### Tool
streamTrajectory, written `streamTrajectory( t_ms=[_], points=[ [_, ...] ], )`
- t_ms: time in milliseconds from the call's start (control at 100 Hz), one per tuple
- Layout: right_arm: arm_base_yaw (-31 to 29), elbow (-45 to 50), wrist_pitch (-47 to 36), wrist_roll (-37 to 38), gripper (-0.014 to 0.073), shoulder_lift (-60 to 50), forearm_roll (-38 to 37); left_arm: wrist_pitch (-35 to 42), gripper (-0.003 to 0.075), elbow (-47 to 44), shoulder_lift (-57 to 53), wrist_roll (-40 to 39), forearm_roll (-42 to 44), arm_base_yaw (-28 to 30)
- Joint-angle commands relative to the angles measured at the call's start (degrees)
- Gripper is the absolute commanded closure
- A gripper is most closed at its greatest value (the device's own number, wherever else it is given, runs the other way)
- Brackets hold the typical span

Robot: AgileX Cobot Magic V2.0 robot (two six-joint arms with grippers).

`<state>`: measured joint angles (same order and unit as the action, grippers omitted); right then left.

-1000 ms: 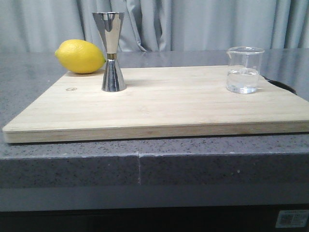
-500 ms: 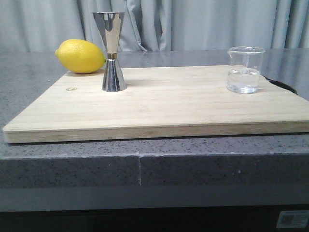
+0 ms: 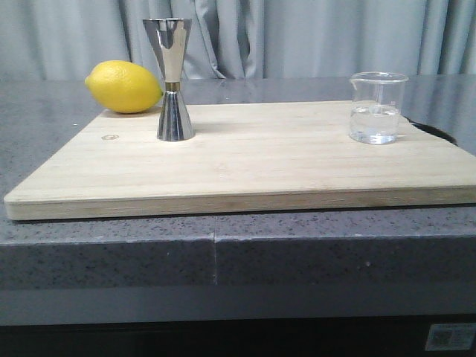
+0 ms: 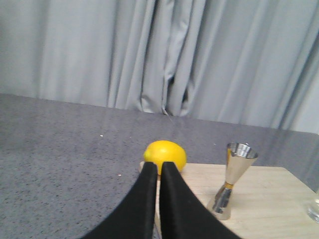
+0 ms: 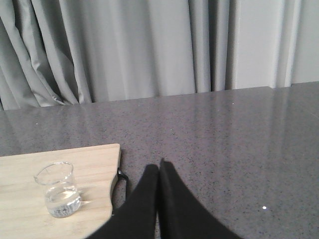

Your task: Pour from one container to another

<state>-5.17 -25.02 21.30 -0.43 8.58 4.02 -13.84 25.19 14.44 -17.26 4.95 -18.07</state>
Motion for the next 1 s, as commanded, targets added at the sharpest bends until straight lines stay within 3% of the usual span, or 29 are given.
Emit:
streamTrajectory(
  t_ms=[0,290,610,730,900,990],
  points=[
    [-0.2,-5.8,-2.1,-0.4,0.064,4.7,0.0,-0.5,0.0739,8.1,5.6,2.3,-0.5,-4.0],
    [-0.2,-12.2,-0.8,-0.4,0.064,14.6,0.0,-3.3,0.0738,22.7,19.5,5.9,1.0,-16.1],
    [-0.2,-12.2,-3.7,-0.4,0.064,20.5,-0.1,-2.7,0.0717,23.7,30.5,6.6,10.3,-18.6],
    [-0.2,-12.2,-5.4,-0.4,0.0639,22.1,-0.1,-1.1,0.0569,24.0,33.8,6.6,10.5,-18.5],
    [0.8,-12.2,-6.9,-0.5,0.0635,23.6,-0.1,3.1,0.0184,24.0,37.4,6.6,10.5,-18.5],
    [1.0,-12.2,-7.3,-0.5,0.0635,24.0,-0.1,3.4,0.0099,24.0,38.9,6.6,10.5,-18.5]
  ],
)
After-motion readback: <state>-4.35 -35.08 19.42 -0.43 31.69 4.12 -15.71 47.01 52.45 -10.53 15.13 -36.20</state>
